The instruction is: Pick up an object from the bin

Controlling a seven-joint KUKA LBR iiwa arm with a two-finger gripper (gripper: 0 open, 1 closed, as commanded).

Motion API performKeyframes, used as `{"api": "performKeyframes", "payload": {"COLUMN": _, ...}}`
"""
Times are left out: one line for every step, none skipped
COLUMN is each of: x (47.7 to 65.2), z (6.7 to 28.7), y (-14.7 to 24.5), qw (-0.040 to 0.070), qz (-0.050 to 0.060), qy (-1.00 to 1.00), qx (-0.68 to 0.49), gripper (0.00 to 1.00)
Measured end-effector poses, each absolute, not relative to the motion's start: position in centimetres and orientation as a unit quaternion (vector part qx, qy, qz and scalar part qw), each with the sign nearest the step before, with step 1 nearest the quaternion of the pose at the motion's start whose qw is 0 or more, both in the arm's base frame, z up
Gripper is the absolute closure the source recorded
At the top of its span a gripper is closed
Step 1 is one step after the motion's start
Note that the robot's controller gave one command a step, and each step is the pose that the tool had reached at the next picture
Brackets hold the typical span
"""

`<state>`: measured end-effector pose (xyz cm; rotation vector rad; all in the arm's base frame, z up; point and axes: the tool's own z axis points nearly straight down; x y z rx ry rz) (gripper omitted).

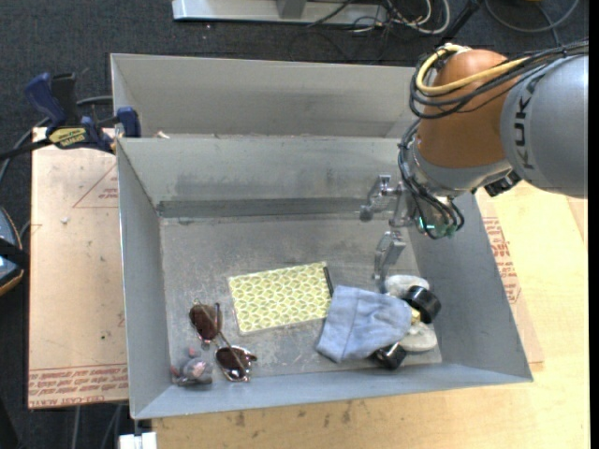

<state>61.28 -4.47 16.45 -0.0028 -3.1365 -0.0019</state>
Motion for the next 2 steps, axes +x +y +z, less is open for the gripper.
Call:
{"api": "performKeyframes", "payload": {"x": 61.5, "z": 16.8, "y": -4.5, "qw": -0.001, "qz": 0.0, "qy": -1.0, "qx": 0.0, "gripper": 0.0}}
{"api": "performKeyframes", "payload": {"x": 57.9, "z": 12.1, "y": -4.5, "qw": -0.002, "qz": 0.0, "qy": -0.998, "qx": 0.064, "gripper": 0.0}}
